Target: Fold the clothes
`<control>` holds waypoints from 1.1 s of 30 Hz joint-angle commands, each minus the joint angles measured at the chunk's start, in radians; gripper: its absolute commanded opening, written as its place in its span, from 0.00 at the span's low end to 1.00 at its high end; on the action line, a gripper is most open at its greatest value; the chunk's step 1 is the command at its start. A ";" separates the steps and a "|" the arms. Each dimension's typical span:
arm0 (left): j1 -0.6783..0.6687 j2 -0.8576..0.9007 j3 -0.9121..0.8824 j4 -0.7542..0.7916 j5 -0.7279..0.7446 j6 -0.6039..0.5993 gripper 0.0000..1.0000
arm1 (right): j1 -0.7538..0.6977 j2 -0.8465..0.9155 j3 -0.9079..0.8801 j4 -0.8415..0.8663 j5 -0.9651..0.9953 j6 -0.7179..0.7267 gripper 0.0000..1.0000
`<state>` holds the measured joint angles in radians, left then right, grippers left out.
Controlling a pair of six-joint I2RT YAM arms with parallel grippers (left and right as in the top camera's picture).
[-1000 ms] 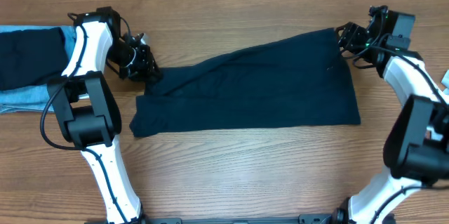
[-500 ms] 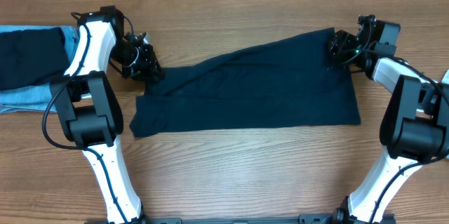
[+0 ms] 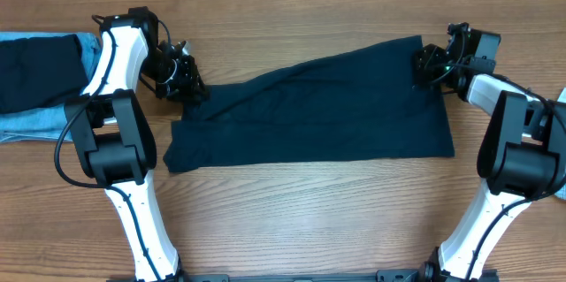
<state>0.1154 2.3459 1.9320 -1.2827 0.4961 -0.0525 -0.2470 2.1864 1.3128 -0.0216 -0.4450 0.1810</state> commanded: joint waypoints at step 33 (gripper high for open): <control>-0.006 0.008 0.013 0.012 0.002 -0.007 0.28 | -0.085 -0.243 0.141 -0.551 -0.072 -0.032 0.04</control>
<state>0.1154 2.3459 1.9320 -1.2724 0.4961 -0.0525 -0.3321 2.0201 1.4303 -0.5022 -0.6128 0.1551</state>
